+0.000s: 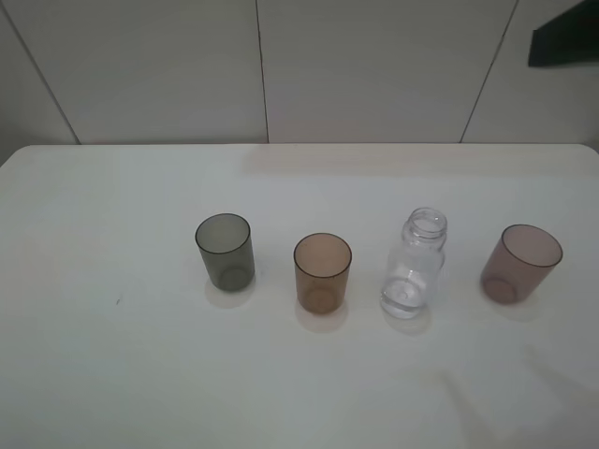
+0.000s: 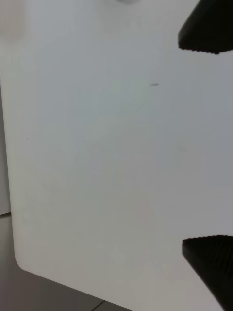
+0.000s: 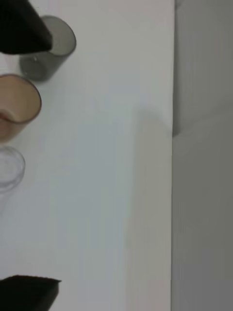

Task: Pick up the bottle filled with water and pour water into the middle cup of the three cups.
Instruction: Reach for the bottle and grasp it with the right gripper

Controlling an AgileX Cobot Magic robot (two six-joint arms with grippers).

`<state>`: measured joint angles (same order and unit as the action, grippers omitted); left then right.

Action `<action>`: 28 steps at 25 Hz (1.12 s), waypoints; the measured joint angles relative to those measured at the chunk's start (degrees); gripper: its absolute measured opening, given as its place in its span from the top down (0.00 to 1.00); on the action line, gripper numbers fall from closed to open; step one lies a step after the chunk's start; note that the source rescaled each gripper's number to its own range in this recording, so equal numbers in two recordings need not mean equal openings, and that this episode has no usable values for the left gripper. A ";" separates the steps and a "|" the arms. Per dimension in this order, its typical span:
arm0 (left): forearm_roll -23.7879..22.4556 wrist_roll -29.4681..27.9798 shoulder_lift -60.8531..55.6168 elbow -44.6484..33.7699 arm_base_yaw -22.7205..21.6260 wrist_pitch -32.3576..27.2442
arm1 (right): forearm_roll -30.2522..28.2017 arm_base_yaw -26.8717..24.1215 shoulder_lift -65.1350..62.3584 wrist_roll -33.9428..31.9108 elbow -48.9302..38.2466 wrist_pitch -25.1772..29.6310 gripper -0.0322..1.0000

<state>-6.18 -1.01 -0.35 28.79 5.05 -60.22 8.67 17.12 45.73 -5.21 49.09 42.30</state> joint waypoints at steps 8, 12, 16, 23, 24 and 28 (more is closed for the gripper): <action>0.00 0.00 0.00 0.00 0.00 0.00 | -0.89 10.44 -0.55 -3.13 -9.69 -7.31 0.00; 0.00 0.00 0.00 0.00 0.00 0.00 | 1.17 14.16 -0.67 -3.18 -16.21 -13.14 0.00; 0.00 0.00 0.00 0.00 0.00 0.00 | 1.75 18.42 -1.51 -3.18 -21.32 -18.25 0.00; 0.00 0.00 0.00 0.00 0.00 0.00 | 2.40 23.90 -1.59 -3.18 -28.38 -27.26 0.00; 0.00 0.00 0.00 0.00 0.00 0.00 | 3.18 24.17 -1.59 -3.05 -29.68 -28.90 0.00; 0.00 0.00 0.00 0.00 0.00 0.00 | 8.07 24.22 -1.59 0.63 -34.73 -34.73 0.00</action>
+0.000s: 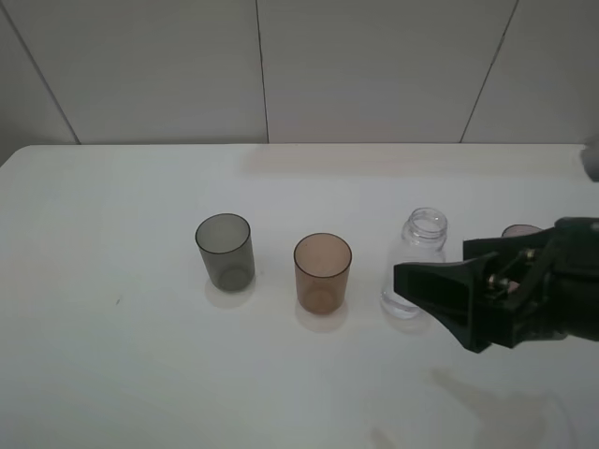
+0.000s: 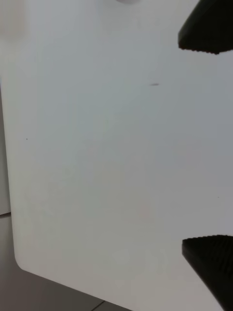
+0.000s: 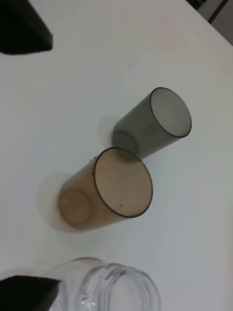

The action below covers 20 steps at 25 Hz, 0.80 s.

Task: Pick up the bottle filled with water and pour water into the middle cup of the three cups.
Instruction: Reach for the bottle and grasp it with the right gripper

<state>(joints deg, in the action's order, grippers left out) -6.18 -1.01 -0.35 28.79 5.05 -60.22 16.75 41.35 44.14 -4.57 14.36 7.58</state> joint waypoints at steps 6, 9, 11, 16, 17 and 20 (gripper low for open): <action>0.00 0.00 0.00 0.00 0.00 0.00 | 3.86 0.01 0.00 4.93 -4.14 -3.65 0.00; 0.00 0.00 0.00 0.00 0.00 0.00 | 4.08 0.06 0.00 5.22 -6.12 -6.67 0.00; 0.00 0.00 0.00 0.00 0.00 0.00 | 4.28 0.06 0.00 5.22 -7.60 -8.68 0.00; 0.00 0.00 0.00 0.00 0.00 0.00 | 5.06 0.06 0.00 5.22 -9.51 -12.61 0.00; 0.00 0.00 0.00 0.00 0.00 0.00 | 5.24 0.06 0.00 5.25 -9.65 -13.76 0.00; 0.00 0.00 0.00 0.00 0.00 0.00 | 5.48 0.06 0.50 5.90 -9.66 -16.70 0.00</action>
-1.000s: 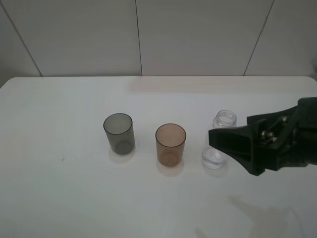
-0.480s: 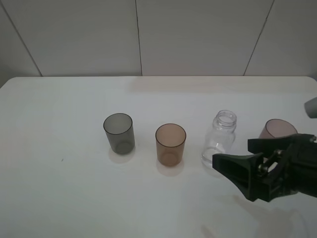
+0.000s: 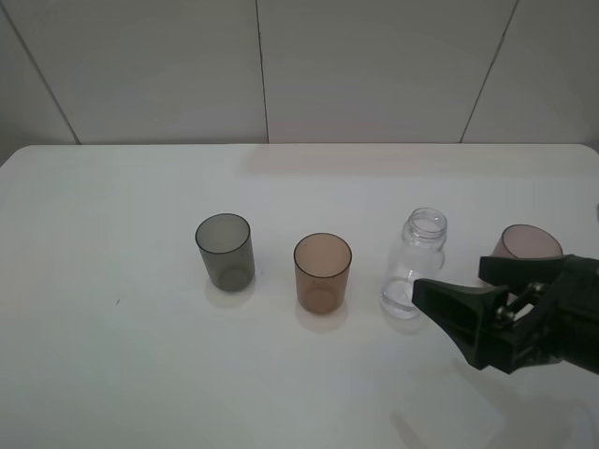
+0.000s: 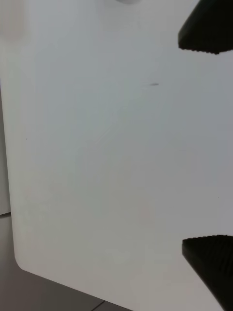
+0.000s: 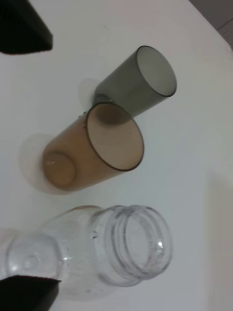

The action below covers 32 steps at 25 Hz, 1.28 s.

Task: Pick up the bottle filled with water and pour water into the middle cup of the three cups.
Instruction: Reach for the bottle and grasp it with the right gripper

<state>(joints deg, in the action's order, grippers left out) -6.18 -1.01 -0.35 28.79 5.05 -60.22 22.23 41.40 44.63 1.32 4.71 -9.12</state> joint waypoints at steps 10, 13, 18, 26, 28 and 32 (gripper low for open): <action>0.00 0.00 0.00 0.00 0.00 0.00 | 1.28 0.41 11.08 4.80 -0.84 -10.49 0.00; 0.00 0.00 0.00 0.00 0.00 0.00 | 2.53 3.49 12.53 4.86 -2.70 -15.71 0.00; 0.00 0.00 0.00 0.00 0.00 0.00 | 6.17 11.39 15.89 5.63 -4.71 -22.15 0.00; 0.00 0.00 0.00 0.00 0.00 0.00 | 10.46 18.28 28.69 6.79 -4.79 -34.73 0.00; 0.00 0.00 0.00 0.00 0.00 0.00 | 12.63 19.94 31.61 6.79 -4.71 -37.23 0.00; 0.00 0.00 0.00 0.00 0.00 0.00 | 16.91 23.08 37.13 6.04 -4.69 -42.28 0.00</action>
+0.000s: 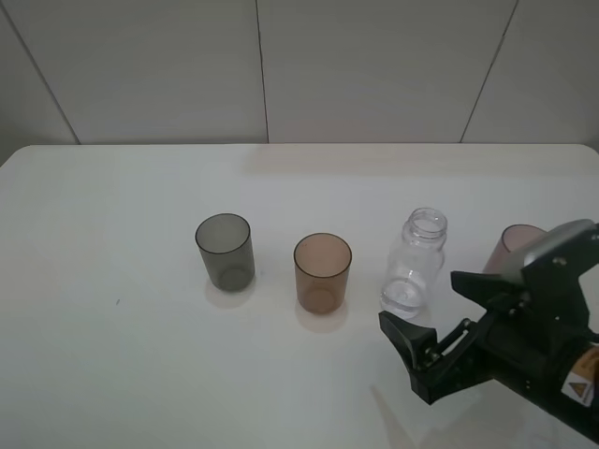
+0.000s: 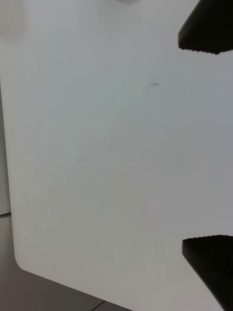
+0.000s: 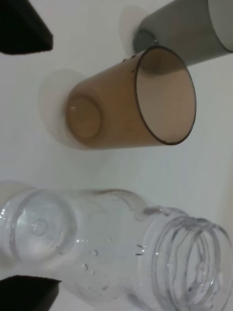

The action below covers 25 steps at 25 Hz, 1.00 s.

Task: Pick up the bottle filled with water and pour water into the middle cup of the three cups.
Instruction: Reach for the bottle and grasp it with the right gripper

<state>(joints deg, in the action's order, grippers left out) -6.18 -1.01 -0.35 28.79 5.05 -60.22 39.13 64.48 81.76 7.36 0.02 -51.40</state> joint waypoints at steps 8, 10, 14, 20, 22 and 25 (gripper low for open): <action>0.00 0.00 0.00 0.00 0.00 0.00 | 3.75 1.48 11.17 -8.96 0.00 -10.18 0.00; 0.00 0.00 0.00 0.00 0.00 0.00 | 3.93 1.48 14.33 -11.25 0.00 -13.61 0.00; 0.00 0.00 0.00 0.00 0.00 0.00 | 4.20 1.48 19.76 -13.97 0.00 -17.15 0.00; 0.00 0.00 0.00 0.00 0.00 0.00 | 5.21 1.48 25.35 -15.75 1.40 -17.44 0.00; 0.00 0.00 0.00 0.00 0.00 0.00 | 5.75 1.48 26.25 -15.75 2.05 -17.61 0.00; 0.00 0.00 0.00 0.00 0.00 0.00 | 6.04 1.48 26.88 -15.75 2.78 -17.75 0.00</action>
<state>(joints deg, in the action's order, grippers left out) -6.18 -1.01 -0.35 28.79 5.05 -60.22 45.18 65.96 108.64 -8.39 2.80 -69.15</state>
